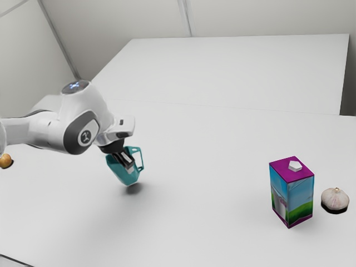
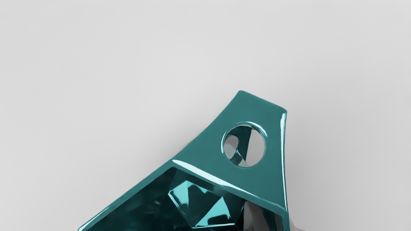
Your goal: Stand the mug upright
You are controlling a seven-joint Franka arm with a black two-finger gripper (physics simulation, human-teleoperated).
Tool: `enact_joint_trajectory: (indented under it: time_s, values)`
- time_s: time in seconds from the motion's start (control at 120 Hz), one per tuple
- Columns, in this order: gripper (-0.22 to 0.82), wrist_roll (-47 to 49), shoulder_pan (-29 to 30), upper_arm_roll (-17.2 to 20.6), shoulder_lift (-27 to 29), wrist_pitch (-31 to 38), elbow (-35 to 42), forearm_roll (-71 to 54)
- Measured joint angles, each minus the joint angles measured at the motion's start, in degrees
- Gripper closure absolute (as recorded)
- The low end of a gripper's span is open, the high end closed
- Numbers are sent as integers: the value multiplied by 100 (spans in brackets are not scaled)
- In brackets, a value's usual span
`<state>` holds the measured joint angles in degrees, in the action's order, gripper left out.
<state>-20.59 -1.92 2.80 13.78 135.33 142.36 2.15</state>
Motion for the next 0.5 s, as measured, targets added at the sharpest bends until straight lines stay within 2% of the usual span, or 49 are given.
enact_joint_trajectory:
  time_s: [0.5]
  values:
    - [78, 1399, -318, 85, -1034, 754, -787, -109]
